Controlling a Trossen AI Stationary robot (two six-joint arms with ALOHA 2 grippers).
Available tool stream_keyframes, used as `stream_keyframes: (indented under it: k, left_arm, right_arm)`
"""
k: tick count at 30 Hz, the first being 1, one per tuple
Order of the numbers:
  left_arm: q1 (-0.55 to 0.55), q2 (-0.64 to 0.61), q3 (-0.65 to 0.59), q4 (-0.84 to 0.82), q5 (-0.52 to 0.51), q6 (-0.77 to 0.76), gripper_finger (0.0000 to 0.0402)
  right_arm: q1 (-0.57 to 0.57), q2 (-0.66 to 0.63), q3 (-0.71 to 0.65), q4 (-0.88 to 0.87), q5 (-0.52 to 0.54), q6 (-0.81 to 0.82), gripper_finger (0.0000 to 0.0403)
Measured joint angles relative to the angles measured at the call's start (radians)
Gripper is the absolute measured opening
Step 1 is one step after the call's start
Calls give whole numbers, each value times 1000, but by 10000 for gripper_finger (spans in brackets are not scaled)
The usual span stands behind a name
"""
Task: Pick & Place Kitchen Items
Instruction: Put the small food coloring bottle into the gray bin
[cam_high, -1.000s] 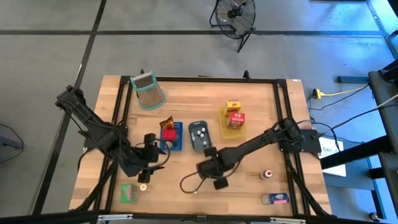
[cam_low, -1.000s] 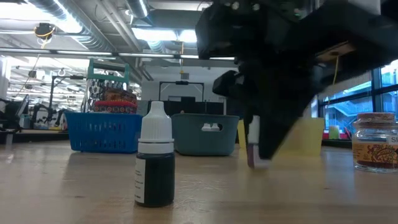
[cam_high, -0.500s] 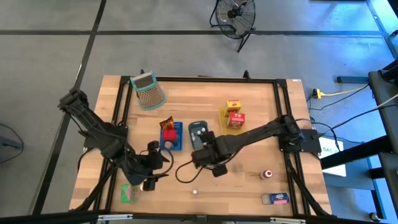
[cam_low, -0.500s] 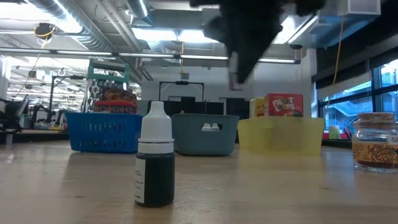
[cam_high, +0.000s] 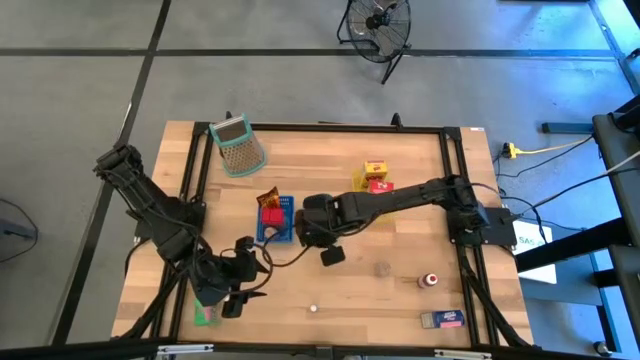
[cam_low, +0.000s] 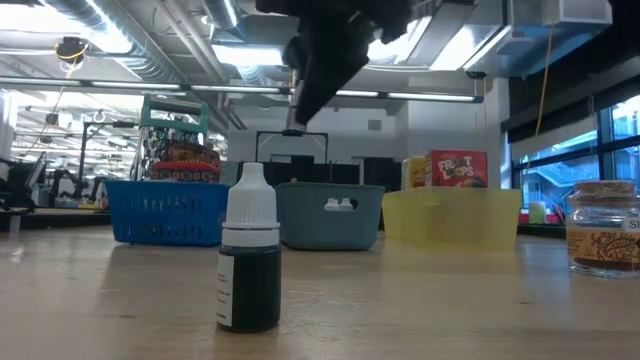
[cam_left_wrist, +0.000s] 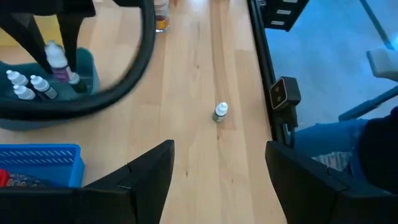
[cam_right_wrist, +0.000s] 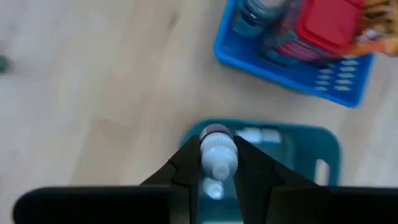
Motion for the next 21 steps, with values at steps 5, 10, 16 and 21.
stream_keyframes:
  k: [5,10,16,21]
  left_arm:
    - [-18,0,0,-1,2,11,249]
    - [-33,0,0,-3,-15,54,249]
    - [-39,-1,0,-8,-15,69,249]
    - [-47,-1,0,-10,-15,117,249]
  right_arm:
    - [-13,28,-1,3,-41,24,71]
    - [-23,61,-20,28,-36,53,71]
    - [-50,69,-36,-5,32,138,71]
    - [-59,69,-36,2,11,158,71]
